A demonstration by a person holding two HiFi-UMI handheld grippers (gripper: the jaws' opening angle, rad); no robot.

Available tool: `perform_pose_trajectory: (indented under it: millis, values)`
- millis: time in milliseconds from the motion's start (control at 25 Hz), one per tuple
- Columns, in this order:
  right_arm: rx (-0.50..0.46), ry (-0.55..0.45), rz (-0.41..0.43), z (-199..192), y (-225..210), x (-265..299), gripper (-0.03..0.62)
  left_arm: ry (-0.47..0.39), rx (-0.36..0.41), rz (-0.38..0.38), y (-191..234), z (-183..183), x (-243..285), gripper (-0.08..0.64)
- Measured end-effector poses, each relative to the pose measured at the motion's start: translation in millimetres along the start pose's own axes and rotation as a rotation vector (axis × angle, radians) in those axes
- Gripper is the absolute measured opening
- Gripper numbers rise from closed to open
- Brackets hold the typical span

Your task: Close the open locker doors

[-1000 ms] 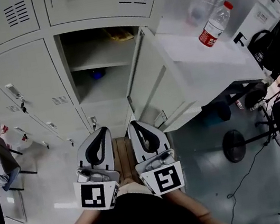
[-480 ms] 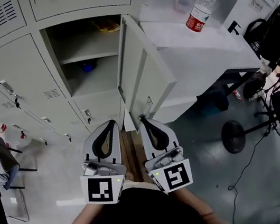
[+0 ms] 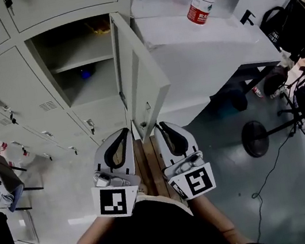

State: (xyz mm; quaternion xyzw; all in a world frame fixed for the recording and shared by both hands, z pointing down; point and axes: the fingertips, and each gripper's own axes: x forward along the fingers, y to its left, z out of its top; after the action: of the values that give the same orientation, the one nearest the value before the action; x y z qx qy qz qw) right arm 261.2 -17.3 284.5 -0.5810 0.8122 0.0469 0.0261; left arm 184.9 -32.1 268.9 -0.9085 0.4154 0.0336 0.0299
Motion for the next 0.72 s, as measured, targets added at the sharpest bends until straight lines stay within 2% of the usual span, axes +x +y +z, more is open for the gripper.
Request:
perform_pose_trajectory:
  millis: [240,480,720]
  values:
    - [0.055,0.018,0.071,-14.4,-11.7,2.3,0.066,0.018,0.006,-0.009,-3.0,-4.3,8.0,0.000]
    - [0.057,0.050,0.131,-27.8,-12.2,8.4,0.095,0.034,0.010,-0.006,0.7,-9.0,9.4,0.000]
    - [0.083,0.089,0.142,-37.4,-14.0,12.6,0.097,0.042,0.013,0.009,5.5,-10.2,5.8,0.000]
